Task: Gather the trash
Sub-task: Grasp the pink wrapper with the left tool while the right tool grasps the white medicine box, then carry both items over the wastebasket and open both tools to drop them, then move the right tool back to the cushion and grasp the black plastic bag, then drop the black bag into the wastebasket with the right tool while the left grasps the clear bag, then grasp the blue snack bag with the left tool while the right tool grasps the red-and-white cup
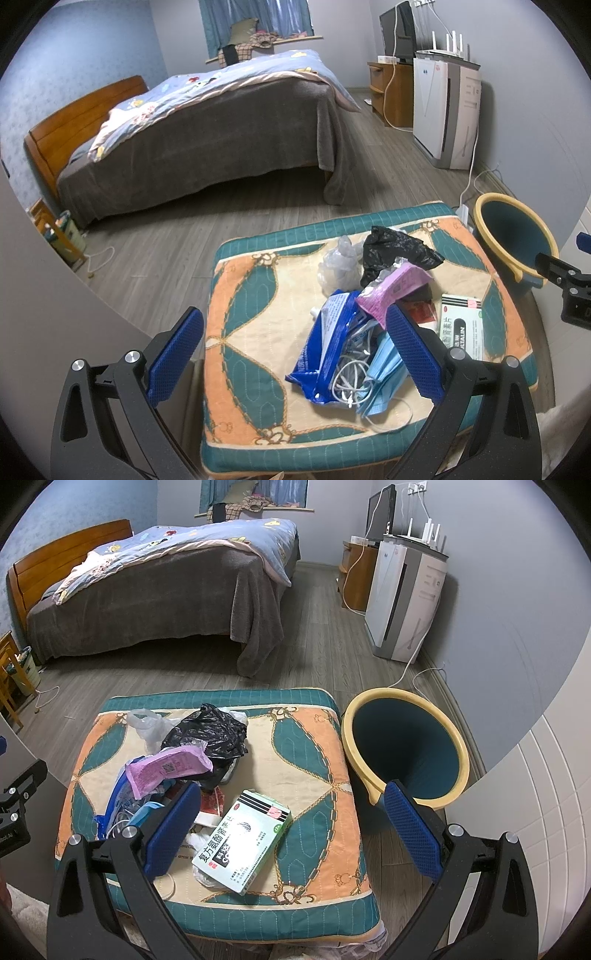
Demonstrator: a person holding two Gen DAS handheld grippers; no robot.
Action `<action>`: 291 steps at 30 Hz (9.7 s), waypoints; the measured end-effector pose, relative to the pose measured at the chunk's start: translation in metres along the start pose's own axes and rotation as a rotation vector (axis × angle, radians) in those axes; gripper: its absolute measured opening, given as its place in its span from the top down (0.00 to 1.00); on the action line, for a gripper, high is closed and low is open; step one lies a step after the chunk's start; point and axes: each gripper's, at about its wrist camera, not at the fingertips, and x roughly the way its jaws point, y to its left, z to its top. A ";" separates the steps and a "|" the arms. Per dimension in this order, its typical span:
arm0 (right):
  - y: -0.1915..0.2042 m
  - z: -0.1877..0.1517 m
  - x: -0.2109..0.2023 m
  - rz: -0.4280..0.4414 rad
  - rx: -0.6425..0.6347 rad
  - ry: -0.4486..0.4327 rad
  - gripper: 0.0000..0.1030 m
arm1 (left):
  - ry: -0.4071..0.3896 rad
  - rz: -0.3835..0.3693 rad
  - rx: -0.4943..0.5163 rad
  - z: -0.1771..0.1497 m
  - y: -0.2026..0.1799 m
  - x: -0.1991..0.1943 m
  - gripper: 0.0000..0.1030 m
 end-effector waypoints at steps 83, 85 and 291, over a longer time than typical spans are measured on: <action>-0.226 0.043 0.124 0.022 0.510 0.149 0.23 | 0.047 -0.508 0.439 0.129 -0.234 0.091 0.86; -0.236 0.035 0.130 0.014 0.529 0.150 0.23 | 0.072 -0.521 0.471 0.125 -0.256 0.104 0.86; 0.061 0.030 0.114 0.117 -0.132 0.180 0.06 | 0.170 -0.196 0.109 0.007 0.015 0.120 0.07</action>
